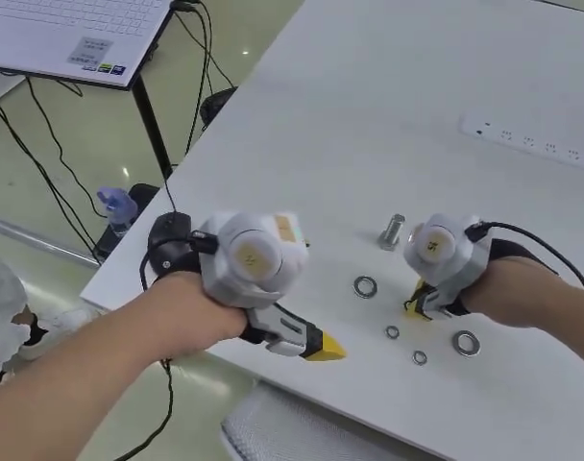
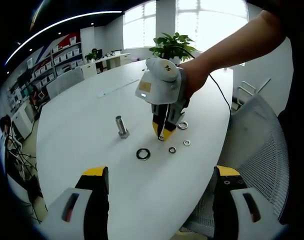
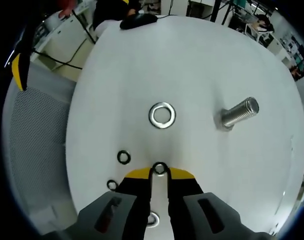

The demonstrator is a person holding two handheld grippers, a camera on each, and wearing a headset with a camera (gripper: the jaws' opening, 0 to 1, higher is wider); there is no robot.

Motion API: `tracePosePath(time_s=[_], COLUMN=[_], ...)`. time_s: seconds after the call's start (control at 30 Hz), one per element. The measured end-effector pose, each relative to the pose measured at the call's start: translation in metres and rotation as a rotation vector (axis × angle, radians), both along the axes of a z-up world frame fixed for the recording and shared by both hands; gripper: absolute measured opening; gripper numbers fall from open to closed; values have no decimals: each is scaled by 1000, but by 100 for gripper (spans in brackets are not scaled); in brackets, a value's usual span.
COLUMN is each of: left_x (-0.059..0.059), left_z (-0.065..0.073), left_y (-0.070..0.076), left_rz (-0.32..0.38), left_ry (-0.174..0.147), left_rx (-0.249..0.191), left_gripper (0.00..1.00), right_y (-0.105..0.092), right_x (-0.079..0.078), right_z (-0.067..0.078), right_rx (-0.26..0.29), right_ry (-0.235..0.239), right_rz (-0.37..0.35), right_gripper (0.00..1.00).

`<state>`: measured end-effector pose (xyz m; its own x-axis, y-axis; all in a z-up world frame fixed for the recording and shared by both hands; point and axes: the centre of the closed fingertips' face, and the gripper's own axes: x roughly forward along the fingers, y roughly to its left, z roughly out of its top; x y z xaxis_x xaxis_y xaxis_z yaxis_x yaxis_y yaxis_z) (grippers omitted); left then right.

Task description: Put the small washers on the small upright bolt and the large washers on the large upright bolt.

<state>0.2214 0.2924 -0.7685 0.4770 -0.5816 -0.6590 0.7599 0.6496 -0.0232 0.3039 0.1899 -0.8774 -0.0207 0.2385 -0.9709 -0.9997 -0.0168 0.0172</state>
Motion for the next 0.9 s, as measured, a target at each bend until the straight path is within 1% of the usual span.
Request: tracePosePath(time_s=[0.1,0.23,0.27,0.33,0.5,0.67,0.77,0.87,0.9], left_x=[-1,-1,-1,0,1,3,4,4,5], left_z=[-2,-2,-2,-3,-3,-1,-2,-1,0], left_y=[1,2,2,2,2,-1,-1,0,-1], left_rz=[2,9,11,14,14,25,27,27,28], left_ry=[7,5,5,2,2,3,5,-1,-8], left_rx=[1,-3,-5,-4,-6,-33,-31,-30,-37], left_gripper=[85,85,85,86,87,88,89,91,91], right_y=[-5,-14,-16,-22,-38,-56,-65,-74,-78], right_x=[0,2,2,3,8,10,11,12,12], right_z=[4,10,14,18,27,40,45,48,50], right_rx=[4,5,14,23,22,24,26,25,26], right_ry=[3,-6,-6,-7,-17,-28,-33,-35,-37], right_rz=[-17,-29,-39,-56,-77,-100,-116,-127,-130], right_gripper=[12,12,12,12,12,12,12,12,12])
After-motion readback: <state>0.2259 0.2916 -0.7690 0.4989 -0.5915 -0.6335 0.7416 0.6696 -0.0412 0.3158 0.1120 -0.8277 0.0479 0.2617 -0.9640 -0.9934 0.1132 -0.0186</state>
